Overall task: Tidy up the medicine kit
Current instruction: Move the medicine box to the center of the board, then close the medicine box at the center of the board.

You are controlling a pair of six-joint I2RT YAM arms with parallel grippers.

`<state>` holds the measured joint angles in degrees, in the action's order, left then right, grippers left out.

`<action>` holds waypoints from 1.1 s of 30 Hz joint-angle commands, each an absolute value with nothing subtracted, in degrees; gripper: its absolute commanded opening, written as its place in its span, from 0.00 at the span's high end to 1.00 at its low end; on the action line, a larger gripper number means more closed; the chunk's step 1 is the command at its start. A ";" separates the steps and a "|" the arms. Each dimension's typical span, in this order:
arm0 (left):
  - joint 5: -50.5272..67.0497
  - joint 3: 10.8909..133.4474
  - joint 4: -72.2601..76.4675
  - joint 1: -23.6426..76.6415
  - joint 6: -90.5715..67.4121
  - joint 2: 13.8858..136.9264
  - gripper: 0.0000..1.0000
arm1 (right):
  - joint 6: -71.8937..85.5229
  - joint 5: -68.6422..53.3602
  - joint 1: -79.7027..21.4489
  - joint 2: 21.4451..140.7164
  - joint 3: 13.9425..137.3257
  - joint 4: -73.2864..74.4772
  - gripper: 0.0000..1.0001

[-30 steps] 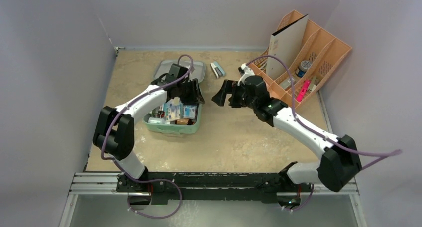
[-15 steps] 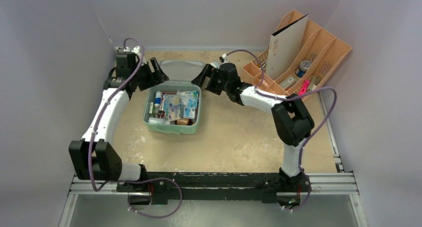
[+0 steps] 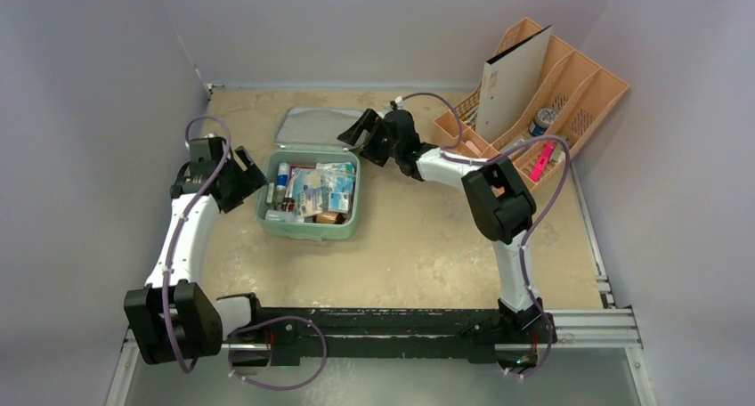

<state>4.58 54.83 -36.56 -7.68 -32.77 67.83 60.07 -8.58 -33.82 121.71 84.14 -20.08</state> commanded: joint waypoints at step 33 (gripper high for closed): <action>12.91 49.54 -32.70 -13.61 -35.58 74.35 0.50 | 65.83 -26.51 -27.57 134.29 90.41 -62.91 0.10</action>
<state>11.25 48.80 -34.48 -12.78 -35.53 73.67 68.25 -21.76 -28.53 135.46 89.89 -47.75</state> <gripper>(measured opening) 0.530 0.905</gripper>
